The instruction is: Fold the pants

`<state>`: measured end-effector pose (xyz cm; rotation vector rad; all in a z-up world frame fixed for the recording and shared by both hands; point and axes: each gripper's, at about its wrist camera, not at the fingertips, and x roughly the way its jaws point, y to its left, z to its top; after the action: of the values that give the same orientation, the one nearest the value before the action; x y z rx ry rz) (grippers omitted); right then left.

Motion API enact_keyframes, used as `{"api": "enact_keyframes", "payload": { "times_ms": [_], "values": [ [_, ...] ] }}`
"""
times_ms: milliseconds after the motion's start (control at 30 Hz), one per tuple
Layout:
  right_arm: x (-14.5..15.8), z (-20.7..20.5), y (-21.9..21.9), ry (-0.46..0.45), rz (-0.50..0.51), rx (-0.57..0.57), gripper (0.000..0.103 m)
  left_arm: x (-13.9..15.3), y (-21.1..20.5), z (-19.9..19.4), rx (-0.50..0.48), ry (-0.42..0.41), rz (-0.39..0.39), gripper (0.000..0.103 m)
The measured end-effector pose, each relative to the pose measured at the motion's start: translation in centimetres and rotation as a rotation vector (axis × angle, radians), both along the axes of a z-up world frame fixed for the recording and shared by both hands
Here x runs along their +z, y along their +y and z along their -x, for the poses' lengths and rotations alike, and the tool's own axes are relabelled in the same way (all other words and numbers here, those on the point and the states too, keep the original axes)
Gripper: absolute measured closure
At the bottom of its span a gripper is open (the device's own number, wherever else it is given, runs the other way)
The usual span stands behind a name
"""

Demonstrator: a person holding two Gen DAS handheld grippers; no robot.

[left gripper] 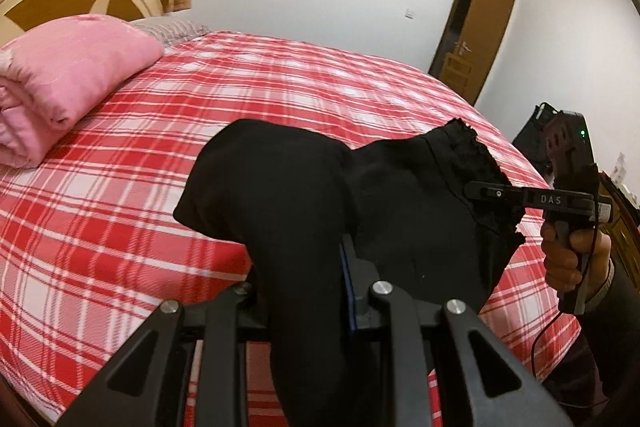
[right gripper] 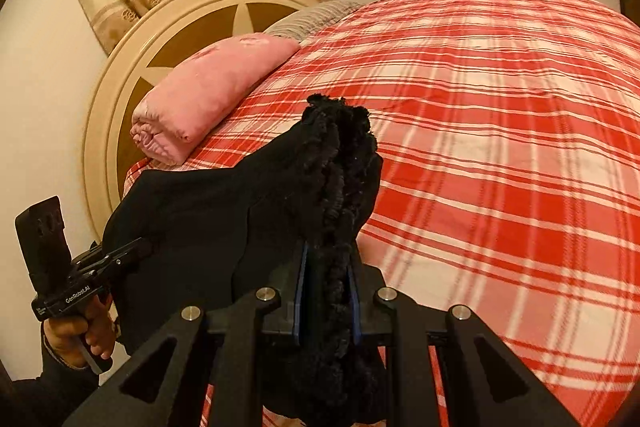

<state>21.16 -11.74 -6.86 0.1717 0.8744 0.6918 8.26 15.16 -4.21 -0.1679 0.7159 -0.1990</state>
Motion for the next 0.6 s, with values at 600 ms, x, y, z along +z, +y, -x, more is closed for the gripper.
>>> {"api": "enact_keyframes", "payload": {
  "times_ms": [600],
  "values": [
    [-2.5,-2.9,5.5,0.036,0.034,0.067,0.086,-2.5,4.7,-0.5,0.083,0.043,0.023,0.079]
  ]
}}
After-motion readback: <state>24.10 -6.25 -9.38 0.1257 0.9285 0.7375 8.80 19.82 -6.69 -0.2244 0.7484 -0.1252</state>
